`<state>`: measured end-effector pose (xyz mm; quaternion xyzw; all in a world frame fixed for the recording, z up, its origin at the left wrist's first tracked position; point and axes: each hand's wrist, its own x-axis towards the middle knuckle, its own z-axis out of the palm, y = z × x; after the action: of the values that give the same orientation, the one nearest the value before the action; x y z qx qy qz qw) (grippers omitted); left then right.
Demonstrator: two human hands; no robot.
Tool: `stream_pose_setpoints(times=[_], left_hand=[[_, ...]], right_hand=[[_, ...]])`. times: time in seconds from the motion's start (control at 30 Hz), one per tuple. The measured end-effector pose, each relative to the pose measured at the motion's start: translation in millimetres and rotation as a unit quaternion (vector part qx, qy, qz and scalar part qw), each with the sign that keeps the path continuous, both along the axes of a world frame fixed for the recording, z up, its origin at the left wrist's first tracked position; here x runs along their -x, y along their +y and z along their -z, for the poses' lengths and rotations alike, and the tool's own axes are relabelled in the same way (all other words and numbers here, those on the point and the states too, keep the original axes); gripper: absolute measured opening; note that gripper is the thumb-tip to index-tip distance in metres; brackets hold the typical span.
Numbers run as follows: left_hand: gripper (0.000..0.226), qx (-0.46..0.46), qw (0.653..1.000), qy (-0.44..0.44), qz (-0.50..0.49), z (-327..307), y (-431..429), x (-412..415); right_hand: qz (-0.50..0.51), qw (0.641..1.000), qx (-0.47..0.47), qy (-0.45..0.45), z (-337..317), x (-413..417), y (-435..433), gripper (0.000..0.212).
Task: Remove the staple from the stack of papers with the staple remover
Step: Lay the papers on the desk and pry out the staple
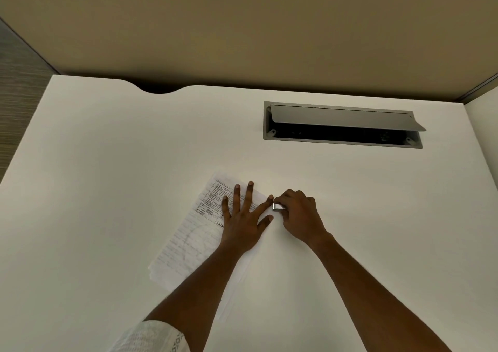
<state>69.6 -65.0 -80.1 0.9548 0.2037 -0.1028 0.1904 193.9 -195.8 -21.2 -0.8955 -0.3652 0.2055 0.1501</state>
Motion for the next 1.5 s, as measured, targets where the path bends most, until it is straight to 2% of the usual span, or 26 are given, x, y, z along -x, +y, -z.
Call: stream_pose_setpoints(times=[0.33,0.47,0.6,1.0,1.37,1.5], left_hand=[[0.061,0.006,1.000,0.004,-0.001,0.6,0.9,-1.5],[0.060,0.005,1.000,0.008,0.001,-0.1,1.7,-1.0],[0.059,0.006,1.000,0.007,0.003,1.0,1.2,-0.8],[0.059,-0.004,1.000,0.013,0.003,2.5,0.9,-1.0],[0.061,-0.005,1.000,0.016,0.006,0.7,0.6,-1.2],[0.061,-0.003,1.000,0.017,0.004,0.0,0.7,-1.1]], right_hand=[[-0.031,0.996,-0.080,-0.007,0.1,1.4,-9.4,0.026],[0.008,0.999,-0.031,-0.038,-0.7,-1.9,-10.0,0.027],[-0.011,0.999,0.027,-0.034,-0.2,-1.1,-9.5,0.033],[-0.003,1.000,0.017,0.008,-1.3,-2.5,-2.7,0.030],[0.020,1.000,0.012,0.011,-0.6,-3.0,3.0,0.026],[0.032,0.998,0.049,-0.034,-1.5,6.1,8.0,0.030]])
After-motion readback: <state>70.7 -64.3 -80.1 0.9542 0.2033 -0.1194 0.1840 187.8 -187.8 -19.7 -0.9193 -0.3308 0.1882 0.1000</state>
